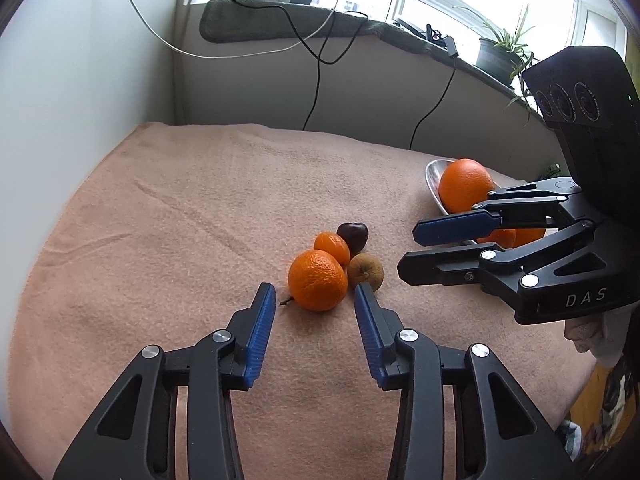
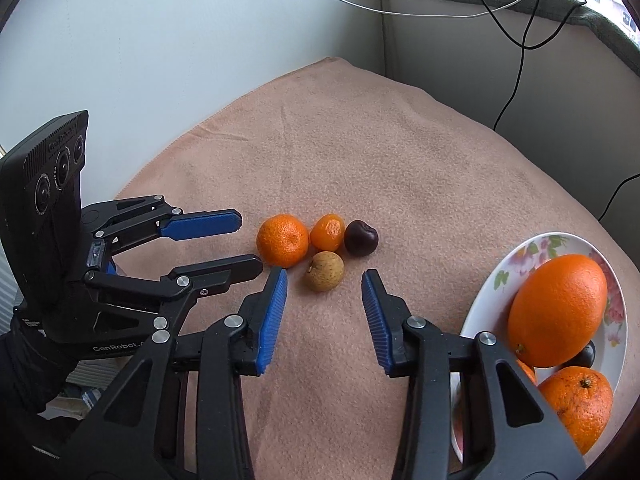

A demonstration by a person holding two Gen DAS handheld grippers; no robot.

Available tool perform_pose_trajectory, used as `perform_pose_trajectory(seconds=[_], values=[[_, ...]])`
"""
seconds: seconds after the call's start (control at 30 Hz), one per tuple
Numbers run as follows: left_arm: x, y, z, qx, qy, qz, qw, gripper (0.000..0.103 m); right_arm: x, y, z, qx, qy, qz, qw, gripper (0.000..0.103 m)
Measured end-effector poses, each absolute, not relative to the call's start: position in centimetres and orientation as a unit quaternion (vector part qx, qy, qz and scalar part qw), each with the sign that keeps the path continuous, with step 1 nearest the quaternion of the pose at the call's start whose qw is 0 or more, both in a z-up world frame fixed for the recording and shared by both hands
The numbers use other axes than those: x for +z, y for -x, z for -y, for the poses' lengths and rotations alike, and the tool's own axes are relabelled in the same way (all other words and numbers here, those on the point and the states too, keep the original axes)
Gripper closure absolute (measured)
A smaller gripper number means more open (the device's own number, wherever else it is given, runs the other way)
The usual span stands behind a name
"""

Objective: Organize fruits
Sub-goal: 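Move the left tool to a tangerine while the right tool approaches the brown fruit, then close the left tool on the tangerine while the right tool grasps the brown fruit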

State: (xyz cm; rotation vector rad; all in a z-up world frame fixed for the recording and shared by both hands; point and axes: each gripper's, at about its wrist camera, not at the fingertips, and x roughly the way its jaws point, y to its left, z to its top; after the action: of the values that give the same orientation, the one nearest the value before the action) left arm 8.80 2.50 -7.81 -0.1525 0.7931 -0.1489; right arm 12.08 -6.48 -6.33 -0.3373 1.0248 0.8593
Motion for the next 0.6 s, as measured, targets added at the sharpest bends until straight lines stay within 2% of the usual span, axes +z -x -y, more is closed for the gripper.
perform_pose_trajectory(seconds=[0.6], values=[[-9.1, -11.3, -1.5, -0.082, 0.04, -0.404, 0.91, 0.063, -9.5, -13.6, 4.2, 0.384, 0.197, -0.502, 0.749, 0.065]])
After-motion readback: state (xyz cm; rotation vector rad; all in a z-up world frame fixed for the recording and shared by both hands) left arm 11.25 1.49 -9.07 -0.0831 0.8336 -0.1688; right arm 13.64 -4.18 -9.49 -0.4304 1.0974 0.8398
